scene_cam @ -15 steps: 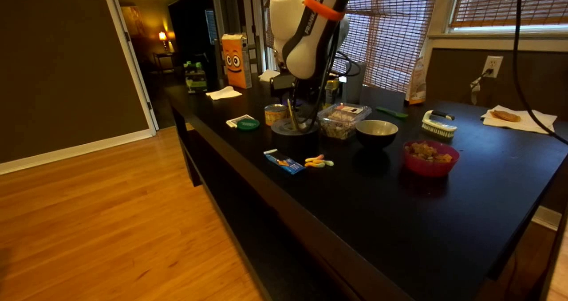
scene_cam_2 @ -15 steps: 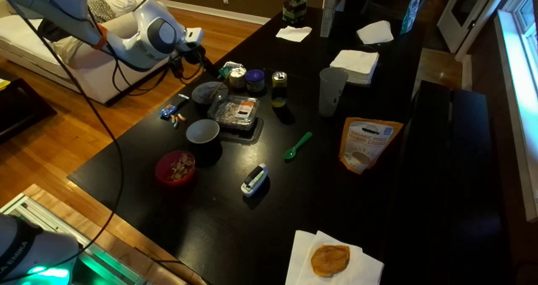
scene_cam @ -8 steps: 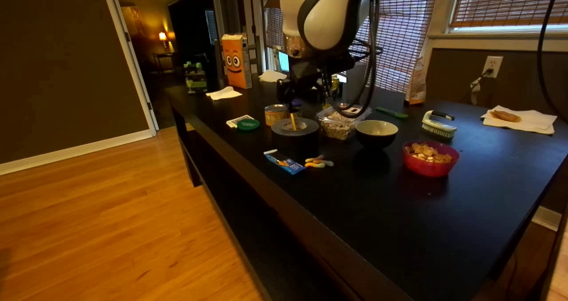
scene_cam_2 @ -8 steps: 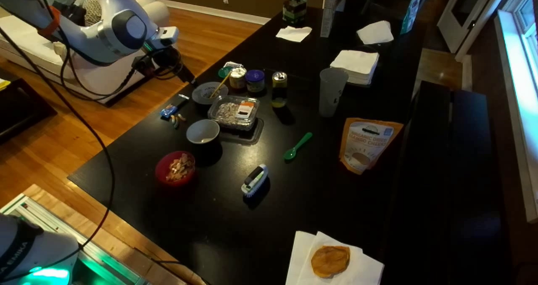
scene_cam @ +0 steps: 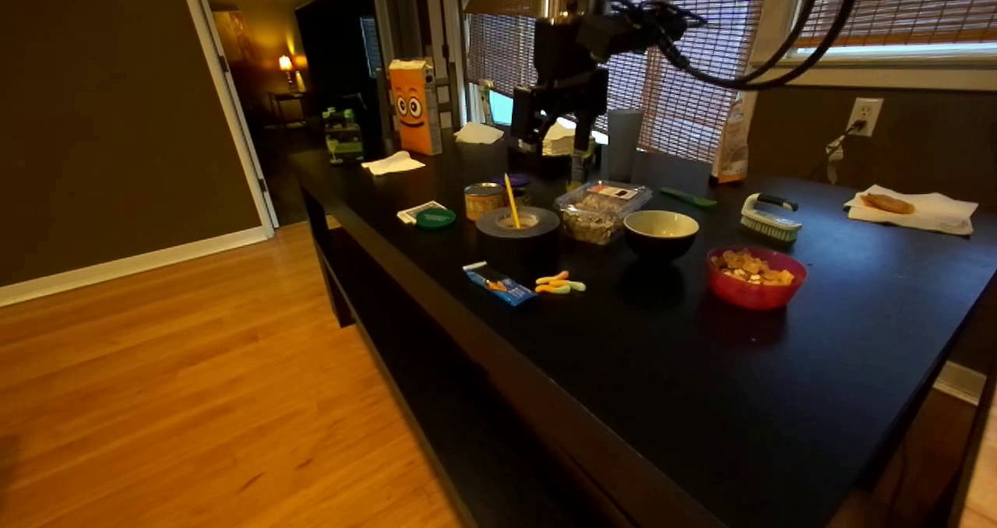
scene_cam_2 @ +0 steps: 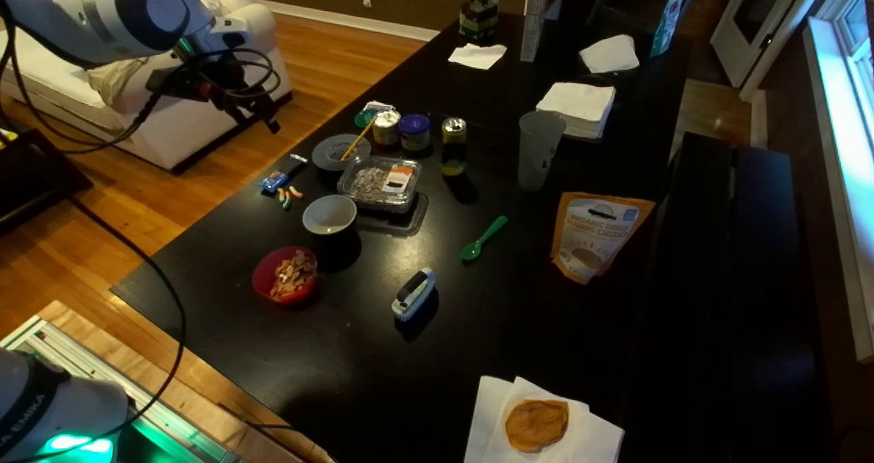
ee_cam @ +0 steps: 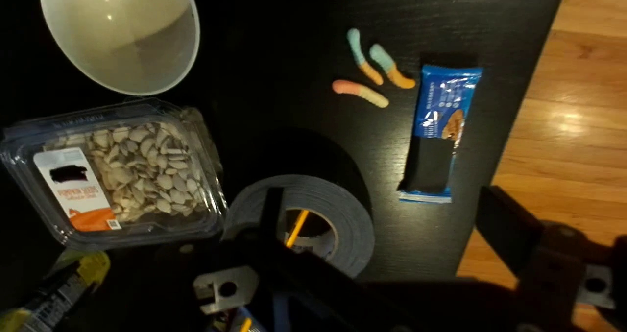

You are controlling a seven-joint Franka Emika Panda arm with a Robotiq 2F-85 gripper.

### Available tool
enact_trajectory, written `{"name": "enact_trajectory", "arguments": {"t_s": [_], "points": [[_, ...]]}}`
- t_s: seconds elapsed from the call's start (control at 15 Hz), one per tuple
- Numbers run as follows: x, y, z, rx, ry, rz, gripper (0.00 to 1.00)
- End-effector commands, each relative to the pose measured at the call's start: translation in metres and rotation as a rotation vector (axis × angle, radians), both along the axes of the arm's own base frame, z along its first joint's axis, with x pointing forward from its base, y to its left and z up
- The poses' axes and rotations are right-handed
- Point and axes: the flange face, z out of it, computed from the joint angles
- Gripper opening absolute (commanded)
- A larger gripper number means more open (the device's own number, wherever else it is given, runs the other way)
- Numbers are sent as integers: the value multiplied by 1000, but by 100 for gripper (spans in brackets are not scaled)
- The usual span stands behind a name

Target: Put the pencil in the middle of the tape

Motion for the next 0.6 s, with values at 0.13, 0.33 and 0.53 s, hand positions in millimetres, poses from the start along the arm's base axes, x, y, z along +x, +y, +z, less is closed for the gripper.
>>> {"name": "enact_trajectory", "arguments": {"t_s": [0.13, 0.33, 0.53], "points": [[-40, 6, 69, 83, -110, 112, 100], [-43, 5, 104, 157, -238, 13, 100], [-33, 7, 102, 136, -220, 43, 100]]}}
